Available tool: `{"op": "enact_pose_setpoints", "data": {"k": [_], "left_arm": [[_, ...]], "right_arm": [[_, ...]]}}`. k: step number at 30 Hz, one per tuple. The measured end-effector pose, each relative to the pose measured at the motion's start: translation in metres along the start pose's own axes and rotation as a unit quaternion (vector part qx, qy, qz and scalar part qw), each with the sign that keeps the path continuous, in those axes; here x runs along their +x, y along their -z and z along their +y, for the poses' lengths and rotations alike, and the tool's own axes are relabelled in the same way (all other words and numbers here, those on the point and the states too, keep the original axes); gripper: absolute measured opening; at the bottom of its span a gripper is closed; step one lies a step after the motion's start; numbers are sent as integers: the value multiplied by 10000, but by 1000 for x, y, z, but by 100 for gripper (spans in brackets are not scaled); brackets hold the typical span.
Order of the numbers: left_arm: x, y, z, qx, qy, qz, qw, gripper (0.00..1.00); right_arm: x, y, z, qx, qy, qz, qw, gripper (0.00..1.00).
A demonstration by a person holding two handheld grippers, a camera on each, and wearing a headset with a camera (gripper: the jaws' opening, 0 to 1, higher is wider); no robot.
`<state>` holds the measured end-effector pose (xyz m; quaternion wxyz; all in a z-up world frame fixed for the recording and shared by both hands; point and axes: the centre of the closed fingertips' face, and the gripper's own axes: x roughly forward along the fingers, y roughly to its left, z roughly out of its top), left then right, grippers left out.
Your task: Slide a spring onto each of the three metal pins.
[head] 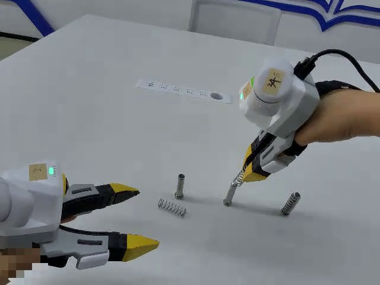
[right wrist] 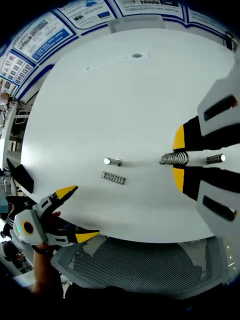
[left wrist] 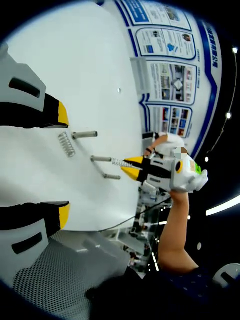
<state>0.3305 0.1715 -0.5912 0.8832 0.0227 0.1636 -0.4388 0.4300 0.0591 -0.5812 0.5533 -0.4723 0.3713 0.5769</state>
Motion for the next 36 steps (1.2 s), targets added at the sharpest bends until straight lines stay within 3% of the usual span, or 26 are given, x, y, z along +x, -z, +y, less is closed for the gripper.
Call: {"op": "enact_pose_setpoints", "data": {"k": [20, 24, 36], "left_arm": [[-1, 2, 1, -25, 0, 2, 10000, 59], [0, 2, 0, -7, 36, 8, 10000, 59], [-2, 4, 1, -38, 17, 25, 10000, 58]], "right_arm": [[22, -2, -3, -147, -122, 516, 9985, 12], [29, 5, -2, -272, -164, 865, 9957, 12], [52, 11, -6, -157, -380, 1052, 9936, 12]]}}
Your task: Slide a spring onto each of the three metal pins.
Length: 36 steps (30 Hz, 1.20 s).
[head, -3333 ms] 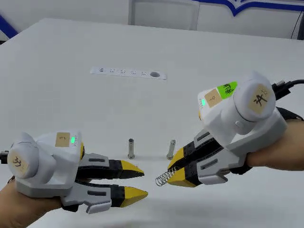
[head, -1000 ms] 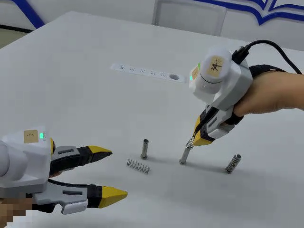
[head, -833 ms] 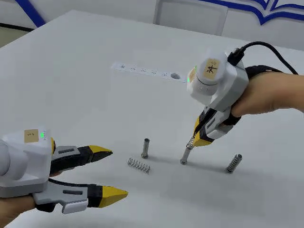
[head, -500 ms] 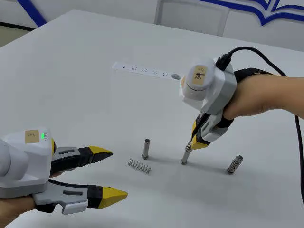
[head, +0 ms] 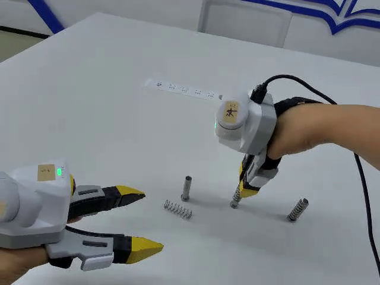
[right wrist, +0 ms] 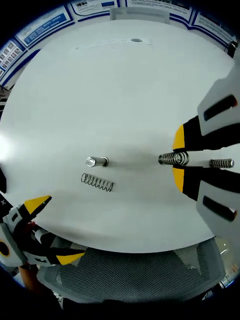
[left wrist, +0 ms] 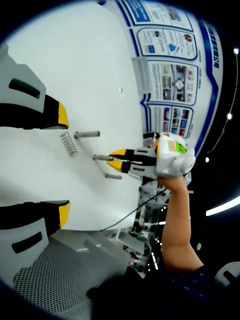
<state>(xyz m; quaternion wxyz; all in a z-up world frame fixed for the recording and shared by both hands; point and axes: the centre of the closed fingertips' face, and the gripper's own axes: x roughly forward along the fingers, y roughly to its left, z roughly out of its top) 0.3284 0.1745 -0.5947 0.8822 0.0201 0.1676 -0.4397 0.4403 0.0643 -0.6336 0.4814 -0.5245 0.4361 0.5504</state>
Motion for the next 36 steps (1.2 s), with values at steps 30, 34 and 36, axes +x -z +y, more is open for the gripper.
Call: {"op": "enact_pose_setpoints", "data": {"k": [30, 34, 36], "left_arm": [[1, 1, -2, 0, 3, 33, 10000, 58], [2, 1, -2, 0, 9, 36, 10000, 59], [2, 0, -1, 5, 5, 24, 10000, 58]], "right_arm": [[-22, -20, 7, 21, 428, -796, 9959, 19], [-27, -39, 17, 158, 313, -1142, 9928, 19], [-26, -47, 24, 171, 253, -1253, 9917, 19]]}}
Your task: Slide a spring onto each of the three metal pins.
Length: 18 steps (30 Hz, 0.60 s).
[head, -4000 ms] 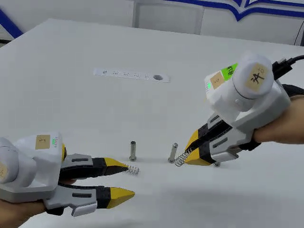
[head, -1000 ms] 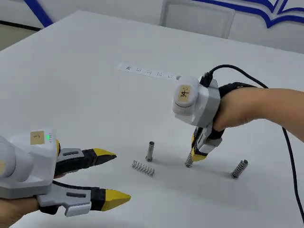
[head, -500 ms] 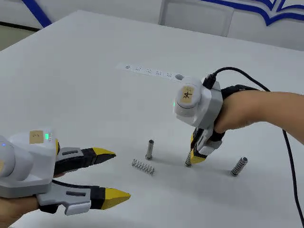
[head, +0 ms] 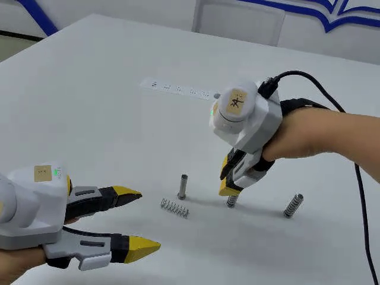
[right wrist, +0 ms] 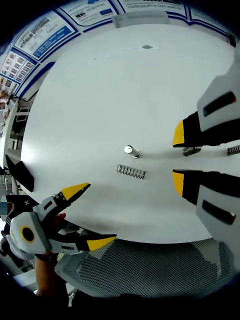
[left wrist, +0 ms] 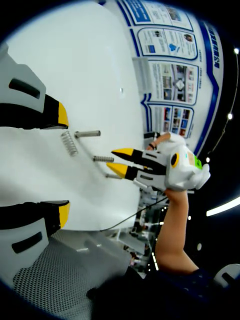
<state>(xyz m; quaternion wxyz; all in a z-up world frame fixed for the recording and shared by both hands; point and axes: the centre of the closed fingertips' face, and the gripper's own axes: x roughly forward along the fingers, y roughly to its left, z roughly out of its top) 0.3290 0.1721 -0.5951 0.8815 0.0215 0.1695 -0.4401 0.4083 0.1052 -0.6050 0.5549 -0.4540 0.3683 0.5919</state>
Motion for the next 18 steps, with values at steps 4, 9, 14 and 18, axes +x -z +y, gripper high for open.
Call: {"op": "enact_pose_setpoints", "data": {"k": [4, 9, 14, 18], "left_arm": [[-1, -1, 1, 6, -12, -15, 10000, 59], [-3, 1, 1, -11, -30, -5, 10000, 58], [-4, 3, 1, -29, -45, 2, 10000, 58], [-4, 3, 1, -31, -53, -3, 10000, 58]], "right_arm": [[8, -14, 7, 74, -62, -203, 9997, 18], [22, -26, 13, 224, -27, -405, 9989, 18], [33, -39, 18, 461, 82, -690, 9965, 17], [41, -49, 19, 659, 244, -927, 9932, 17]]}}
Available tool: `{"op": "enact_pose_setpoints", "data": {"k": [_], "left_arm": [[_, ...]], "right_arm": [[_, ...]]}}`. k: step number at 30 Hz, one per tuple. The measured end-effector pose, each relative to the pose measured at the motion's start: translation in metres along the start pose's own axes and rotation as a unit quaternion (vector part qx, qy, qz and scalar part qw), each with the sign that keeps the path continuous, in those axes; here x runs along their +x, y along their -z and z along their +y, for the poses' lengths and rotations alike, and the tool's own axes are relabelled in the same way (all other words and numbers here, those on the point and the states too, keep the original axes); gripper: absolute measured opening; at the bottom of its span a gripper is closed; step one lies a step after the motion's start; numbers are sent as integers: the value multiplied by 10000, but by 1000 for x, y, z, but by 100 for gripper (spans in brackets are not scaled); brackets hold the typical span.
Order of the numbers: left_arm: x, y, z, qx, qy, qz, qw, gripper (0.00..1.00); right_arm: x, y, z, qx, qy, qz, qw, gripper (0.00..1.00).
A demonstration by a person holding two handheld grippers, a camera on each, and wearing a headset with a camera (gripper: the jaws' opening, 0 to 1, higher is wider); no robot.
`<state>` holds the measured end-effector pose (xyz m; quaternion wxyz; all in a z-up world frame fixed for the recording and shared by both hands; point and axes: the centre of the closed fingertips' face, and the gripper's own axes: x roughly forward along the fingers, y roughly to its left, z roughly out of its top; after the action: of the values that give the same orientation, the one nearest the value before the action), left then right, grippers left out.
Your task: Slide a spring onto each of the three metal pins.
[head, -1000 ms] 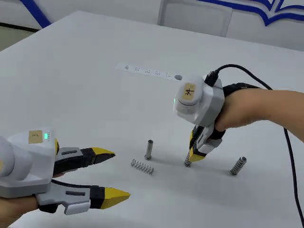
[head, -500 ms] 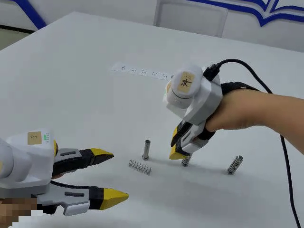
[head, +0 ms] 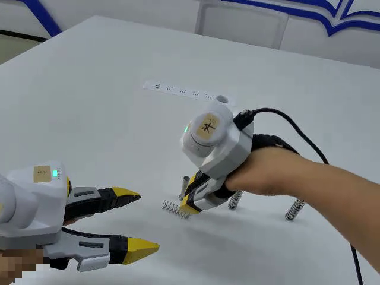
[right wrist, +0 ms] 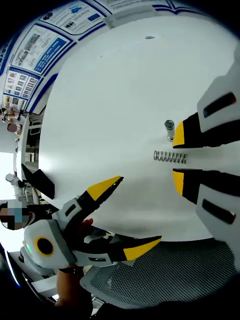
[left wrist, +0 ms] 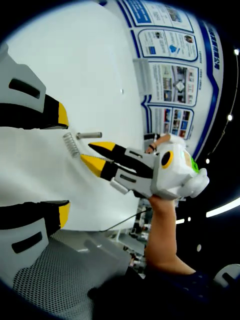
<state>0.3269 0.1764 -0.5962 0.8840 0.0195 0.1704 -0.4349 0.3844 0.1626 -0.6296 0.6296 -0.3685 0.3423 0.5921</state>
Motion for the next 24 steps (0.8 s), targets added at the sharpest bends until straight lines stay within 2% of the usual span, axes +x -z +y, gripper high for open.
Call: {"op": "enact_pose_setpoints", "data": {"k": [4, 9, 15, 24], "left_arm": [[0, 0, 0, 1, -10, -3, 10000, 58], [-1, 2, 0, -3, -16, 26, 10000, 58], [-4, 3, 2, -22, -53, 20, 10000, 58], [-5, 4, 1, -33, -55, 30, 10000, 58]], "right_arm": [[9, -6, 0, 219, 141, -224, 9994, 17], [19, -6, -5, 273, 287, -234, 9989, 17], [32, 1, -6, 306, 210, -5, 9993, 15], [41, 0, -5, 243, 118, 122, 9996, 15]]}}
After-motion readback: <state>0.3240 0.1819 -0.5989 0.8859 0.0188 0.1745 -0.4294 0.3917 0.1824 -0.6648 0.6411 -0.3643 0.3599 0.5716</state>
